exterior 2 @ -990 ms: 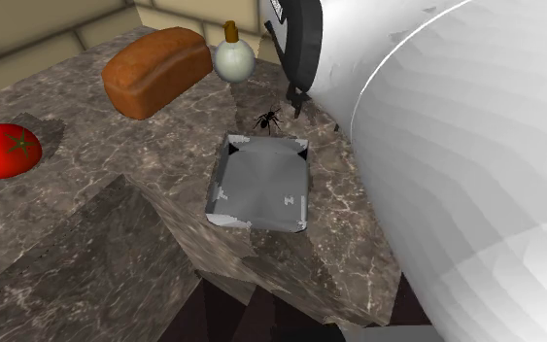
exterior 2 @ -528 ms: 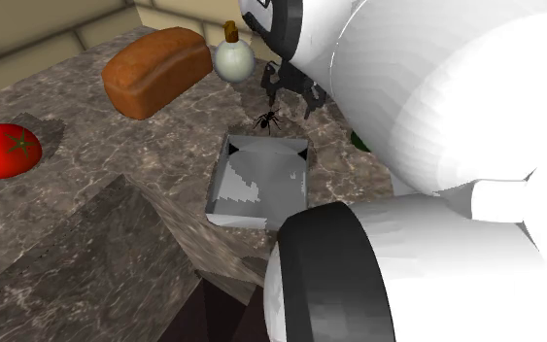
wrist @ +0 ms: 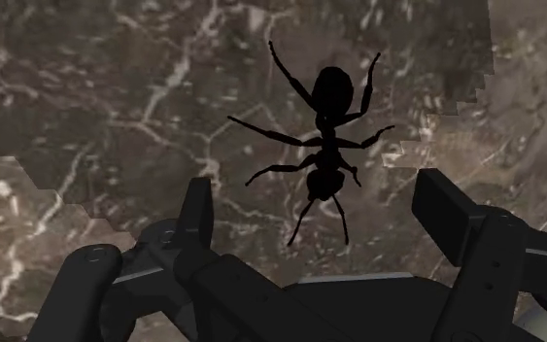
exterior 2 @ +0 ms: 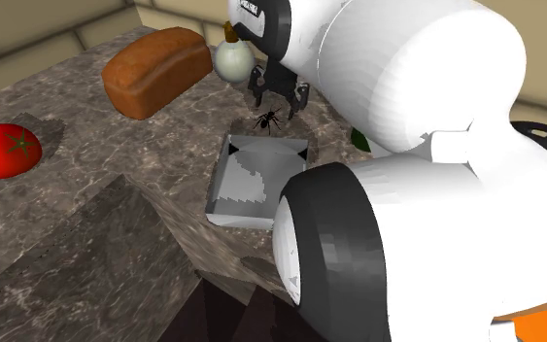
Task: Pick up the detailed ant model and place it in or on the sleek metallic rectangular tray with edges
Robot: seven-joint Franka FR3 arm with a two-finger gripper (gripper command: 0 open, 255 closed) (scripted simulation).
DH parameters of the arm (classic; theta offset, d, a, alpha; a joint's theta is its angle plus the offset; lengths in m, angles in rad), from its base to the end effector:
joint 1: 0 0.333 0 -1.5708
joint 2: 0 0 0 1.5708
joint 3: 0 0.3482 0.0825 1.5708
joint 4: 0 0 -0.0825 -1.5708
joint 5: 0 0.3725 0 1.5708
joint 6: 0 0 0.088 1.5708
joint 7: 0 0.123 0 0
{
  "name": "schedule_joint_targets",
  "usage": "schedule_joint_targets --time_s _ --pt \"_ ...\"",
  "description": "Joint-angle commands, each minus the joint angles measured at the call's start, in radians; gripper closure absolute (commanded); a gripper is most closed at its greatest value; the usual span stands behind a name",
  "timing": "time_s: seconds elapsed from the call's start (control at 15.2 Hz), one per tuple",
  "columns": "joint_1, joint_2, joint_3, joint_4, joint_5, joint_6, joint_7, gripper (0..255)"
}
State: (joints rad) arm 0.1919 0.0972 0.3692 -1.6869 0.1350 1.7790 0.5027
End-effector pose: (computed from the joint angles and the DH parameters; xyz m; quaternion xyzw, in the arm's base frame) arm 0.4914 0.3148 0.5549 -0.9964 -0.0144 0.0419 0.0722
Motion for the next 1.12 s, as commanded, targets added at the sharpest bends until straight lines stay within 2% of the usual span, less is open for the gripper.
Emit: schedule_joint_targets --time_s 0.0,0.59,0.66,1.06 --pt "0.002 0.001 0.001 -0.025 0.0 0.026 0.0 0" --pt "0.003 0.002 0.002 -0.044 0.001 0.047 -0.001 0" --pt "0.003 0.002 0.002 -0.044 0.001 0.047 -0.001 255" --pt "0.003 0.002 0.002 -0.044 0.001 0.047 -0.001 255"
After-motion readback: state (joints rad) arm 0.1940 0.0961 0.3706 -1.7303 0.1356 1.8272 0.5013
